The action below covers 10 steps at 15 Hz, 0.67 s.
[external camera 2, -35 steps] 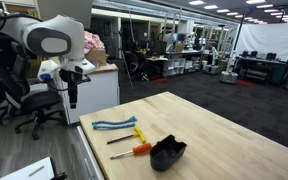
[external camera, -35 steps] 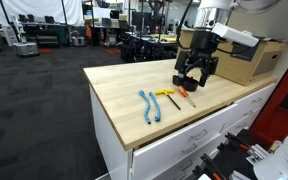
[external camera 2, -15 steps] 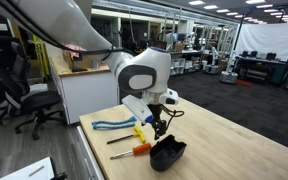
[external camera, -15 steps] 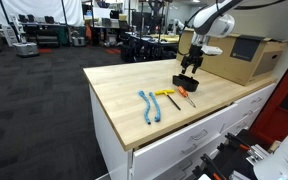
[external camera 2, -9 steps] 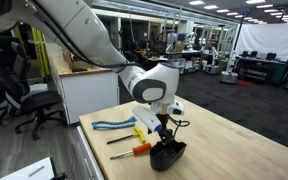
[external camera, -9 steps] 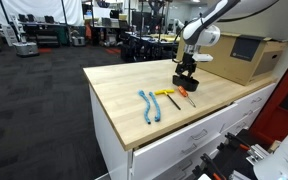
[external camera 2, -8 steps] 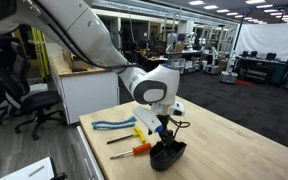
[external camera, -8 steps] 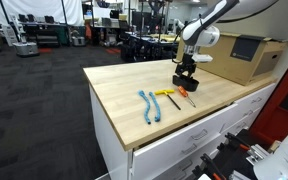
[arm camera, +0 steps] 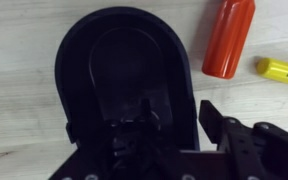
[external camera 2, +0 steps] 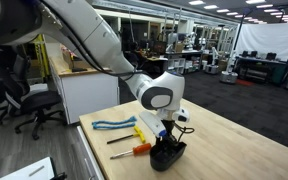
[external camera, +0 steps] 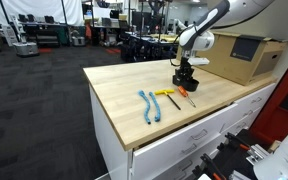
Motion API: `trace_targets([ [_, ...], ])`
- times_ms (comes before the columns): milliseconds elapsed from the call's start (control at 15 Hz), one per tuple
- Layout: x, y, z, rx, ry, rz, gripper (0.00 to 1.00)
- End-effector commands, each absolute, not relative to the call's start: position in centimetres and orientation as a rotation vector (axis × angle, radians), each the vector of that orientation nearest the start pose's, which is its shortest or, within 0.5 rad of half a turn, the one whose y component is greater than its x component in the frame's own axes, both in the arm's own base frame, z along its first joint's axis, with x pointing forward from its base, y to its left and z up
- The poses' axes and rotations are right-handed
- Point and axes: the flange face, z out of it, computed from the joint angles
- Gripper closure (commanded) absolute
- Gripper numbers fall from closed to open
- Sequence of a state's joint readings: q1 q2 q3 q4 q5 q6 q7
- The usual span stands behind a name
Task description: Move the black item to the left
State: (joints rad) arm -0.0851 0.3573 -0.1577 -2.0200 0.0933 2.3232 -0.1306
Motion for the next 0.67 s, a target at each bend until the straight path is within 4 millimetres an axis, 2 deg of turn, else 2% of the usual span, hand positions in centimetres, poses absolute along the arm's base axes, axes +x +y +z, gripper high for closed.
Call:
trace_targets([
  [0,58.9,-14.2,27.0,-3.12,0.287,0.061,0.77],
  [200,59.2,-13.5,27.5,-3.117,0.284,0.041,0.97],
  [267,59.1,-13.0,27.9,-3.116,0.285,0.029,0.99],
  [333,59.2,-12.8,28.1,-3.116,0.29,0.023,1.0],
  [600,58.2,-10.6,32.5,-3.126,0.33,-0.065,0.98],
])
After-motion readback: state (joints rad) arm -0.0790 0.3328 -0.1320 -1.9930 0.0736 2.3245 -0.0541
